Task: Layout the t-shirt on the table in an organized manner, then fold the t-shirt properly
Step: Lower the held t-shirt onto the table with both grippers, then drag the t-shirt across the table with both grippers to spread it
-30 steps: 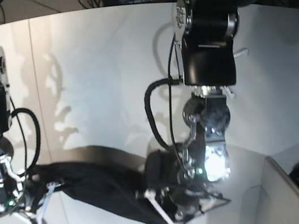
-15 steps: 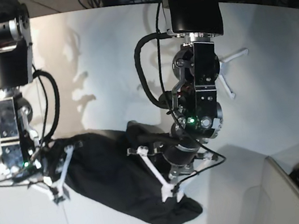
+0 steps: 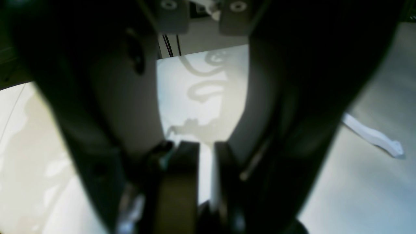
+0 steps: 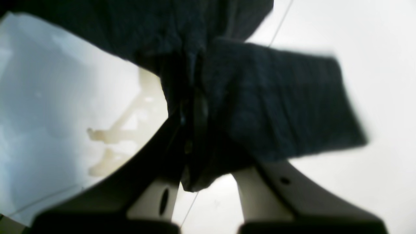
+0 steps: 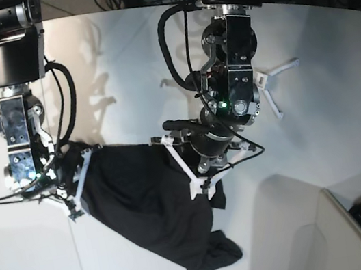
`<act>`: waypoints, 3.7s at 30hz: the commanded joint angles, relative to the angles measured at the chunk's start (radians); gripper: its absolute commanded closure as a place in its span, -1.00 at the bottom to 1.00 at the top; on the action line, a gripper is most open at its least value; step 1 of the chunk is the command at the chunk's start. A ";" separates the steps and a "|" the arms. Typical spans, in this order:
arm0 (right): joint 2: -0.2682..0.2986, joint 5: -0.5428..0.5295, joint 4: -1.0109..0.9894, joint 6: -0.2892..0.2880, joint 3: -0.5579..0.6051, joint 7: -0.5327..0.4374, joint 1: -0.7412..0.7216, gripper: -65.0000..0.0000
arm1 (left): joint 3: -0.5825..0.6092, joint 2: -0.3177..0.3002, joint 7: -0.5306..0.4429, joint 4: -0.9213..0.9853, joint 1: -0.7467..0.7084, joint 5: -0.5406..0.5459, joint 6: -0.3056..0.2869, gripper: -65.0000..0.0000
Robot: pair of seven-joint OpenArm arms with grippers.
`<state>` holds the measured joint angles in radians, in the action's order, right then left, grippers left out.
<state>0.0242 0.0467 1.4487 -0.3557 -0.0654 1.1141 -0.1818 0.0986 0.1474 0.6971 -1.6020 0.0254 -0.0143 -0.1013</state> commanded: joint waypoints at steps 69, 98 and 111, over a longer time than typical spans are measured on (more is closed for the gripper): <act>-0.143 0.192 0.123 0.079 0.372 -0.044 -0.041 -0.07 | -0.110 -0.016 0.140 -0.252 -0.063 0.015 0.035 0.34; -0.119 0.192 0.067 0.080 0.372 -0.228 -0.028 -0.07 | -0.280 -0.062 0.140 -0.370 -0.161 0.003 -0.011 0.34; -0.105 0.193 0.068 0.080 0.373 -0.331 0.009 -0.06 | -0.279 -0.062 0.140 -0.363 -0.138 0.007 -0.011 0.34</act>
<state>-0.0746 0.2367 1.4967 -0.2775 0.3077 0.8040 -0.1497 -0.1818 0.0856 0.8574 -1.9503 -0.1242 -0.0147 -0.1120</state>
